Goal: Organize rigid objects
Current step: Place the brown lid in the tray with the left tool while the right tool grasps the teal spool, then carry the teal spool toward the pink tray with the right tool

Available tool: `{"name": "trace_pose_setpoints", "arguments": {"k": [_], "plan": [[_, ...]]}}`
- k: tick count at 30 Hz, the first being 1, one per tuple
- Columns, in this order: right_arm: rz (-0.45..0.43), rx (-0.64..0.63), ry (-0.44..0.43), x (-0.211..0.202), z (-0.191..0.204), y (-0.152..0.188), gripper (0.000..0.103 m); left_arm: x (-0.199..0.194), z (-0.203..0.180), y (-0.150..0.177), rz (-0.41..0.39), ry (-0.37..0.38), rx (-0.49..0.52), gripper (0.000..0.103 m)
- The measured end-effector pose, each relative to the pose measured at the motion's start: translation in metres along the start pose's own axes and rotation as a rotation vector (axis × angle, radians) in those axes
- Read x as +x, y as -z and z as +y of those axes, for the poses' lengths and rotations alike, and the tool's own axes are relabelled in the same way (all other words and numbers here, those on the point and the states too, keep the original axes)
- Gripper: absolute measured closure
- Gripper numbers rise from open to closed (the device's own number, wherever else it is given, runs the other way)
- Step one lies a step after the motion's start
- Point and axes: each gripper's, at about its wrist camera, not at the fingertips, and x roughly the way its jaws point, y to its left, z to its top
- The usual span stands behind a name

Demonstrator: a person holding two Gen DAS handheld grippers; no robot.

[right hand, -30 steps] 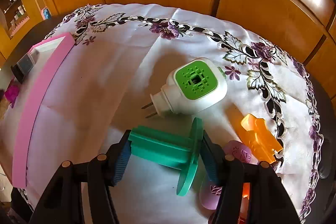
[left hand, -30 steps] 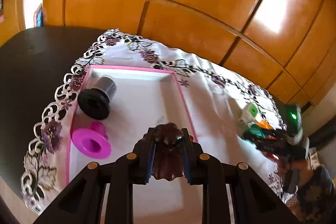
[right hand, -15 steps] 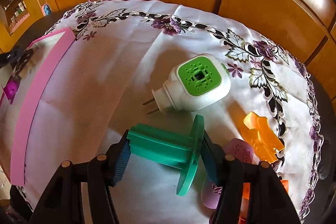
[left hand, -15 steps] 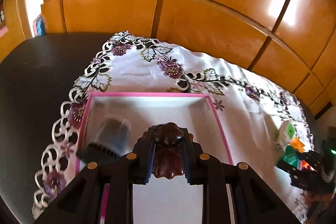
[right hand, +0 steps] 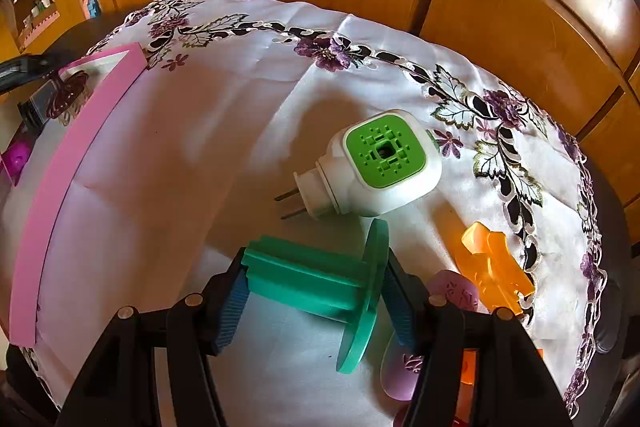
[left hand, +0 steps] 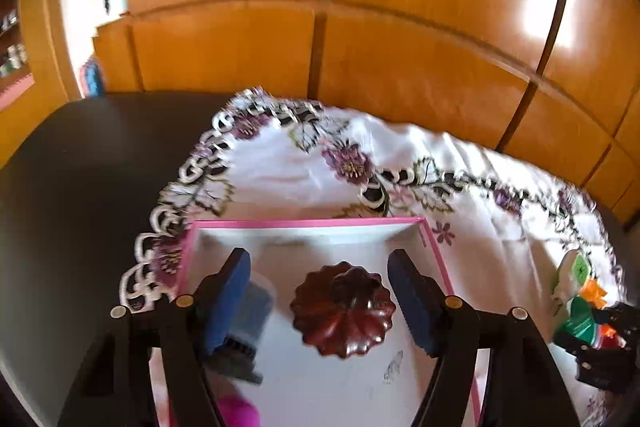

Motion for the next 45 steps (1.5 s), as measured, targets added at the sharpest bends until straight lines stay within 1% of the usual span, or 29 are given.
{"name": "trace_pose_setpoints", "arguments": {"k": [4, 8, 10, 16, 19, 22, 25, 28, 31, 33, 39, 45], "plan": [[0.0, 0.0, 0.0, 0.0, 0.0, 0.001, 0.041, -0.029, 0.003, 0.014, -0.009, -0.008, -0.009, 0.031], [0.002, 0.014, -0.01, 0.0, -0.002, 0.001, 0.041, -0.063, -0.006, 0.039, -0.037, -0.02, 0.027, 0.031], [0.002, 0.019, -0.012, 0.0, -0.002, 0.001, 0.041, -0.077, -0.012, 0.054, -0.037, -0.018, 0.041, 0.031], [0.0, 0.028, -0.019, 0.0, -0.003, 0.002, 0.041, -0.105, -0.029, 0.088, -0.041, -0.004, 0.062, 0.031], [0.001, 0.029, -0.021, 0.0, -0.003, 0.002, 0.041, -0.11, -0.033, 0.095, -0.046, -0.008, 0.06, 0.031], [0.015, 0.047, -0.042, 0.001, -0.006, 0.003, 0.041, -0.114, -0.037, 0.101, -0.048, -0.013, 0.066, 0.031], [0.015, 0.043, -0.037, 0.001, -0.005, 0.004, 0.041, -0.118, -0.039, 0.105, -0.055, -0.017, 0.073, 0.031], [0.014, 0.042, -0.031, 0.0, -0.004, 0.003, 0.041, -0.12, -0.04, 0.107, -0.058, -0.02, 0.074, 0.025], [0.011, 0.031, -0.019, 0.0, -0.002, 0.003, 0.041, -0.12, -0.041, 0.11, -0.058, -0.026, 0.075, 0.023], [0.01, 0.022, -0.011, 0.0, 0.0, 0.003, 0.041, -0.119, -0.041, 0.112, -0.052, -0.031, 0.075, 0.02], [0.015, 0.033, -0.026, 0.001, -0.003, 0.003, 0.041, -0.116, -0.039, 0.114, -0.04, -0.035, 0.061, 0.019], [0.001, 0.005, -0.002, 0.001, 0.002, 0.005, 0.041, -0.114, -0.036, 0.117, -0.034, -0.045, 0.051, 0.017]]}}
